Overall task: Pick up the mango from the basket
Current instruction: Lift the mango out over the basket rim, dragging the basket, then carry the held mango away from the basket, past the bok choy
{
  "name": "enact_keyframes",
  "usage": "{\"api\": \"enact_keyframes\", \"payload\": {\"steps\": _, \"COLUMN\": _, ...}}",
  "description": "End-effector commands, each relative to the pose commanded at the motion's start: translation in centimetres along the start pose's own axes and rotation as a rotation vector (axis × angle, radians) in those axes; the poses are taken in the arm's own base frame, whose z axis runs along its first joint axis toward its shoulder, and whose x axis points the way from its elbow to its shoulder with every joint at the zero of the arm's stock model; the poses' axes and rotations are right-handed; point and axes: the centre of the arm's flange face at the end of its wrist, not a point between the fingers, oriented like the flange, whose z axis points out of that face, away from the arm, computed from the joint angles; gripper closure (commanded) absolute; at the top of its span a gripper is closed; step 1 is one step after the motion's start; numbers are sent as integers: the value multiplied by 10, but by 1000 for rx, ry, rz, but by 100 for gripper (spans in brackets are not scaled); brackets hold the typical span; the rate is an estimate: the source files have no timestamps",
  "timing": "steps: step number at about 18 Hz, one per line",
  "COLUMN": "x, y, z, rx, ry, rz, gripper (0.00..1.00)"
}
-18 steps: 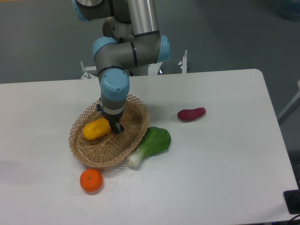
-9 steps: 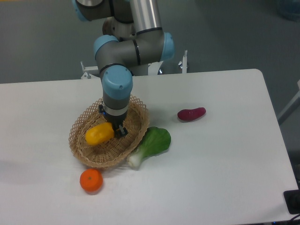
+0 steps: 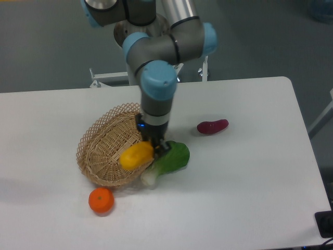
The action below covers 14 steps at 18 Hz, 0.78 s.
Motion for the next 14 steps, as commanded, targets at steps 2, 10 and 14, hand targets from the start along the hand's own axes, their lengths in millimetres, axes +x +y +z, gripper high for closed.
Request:
{"api": "enact_keyframes", "payload": {"steps": 2, "x": -24, "y": 19, "z": -4, "rx": 0, "ry": -18, "rz": -27, "gripper": 65}}
{"api": "enact_keyframes", "payload": {"steps": 10, "x": -122, "y": 91, "z": -21, "rx": -100, "ry": 10, "rz": -43, "gripper": 63}}
{"api": "enact_keyframes", "payload": {"steps": 14, "x": -159, "y": 104, "z": -14, "rx": -115, "ry": -13, "rz": -60, "gripper": 63}}
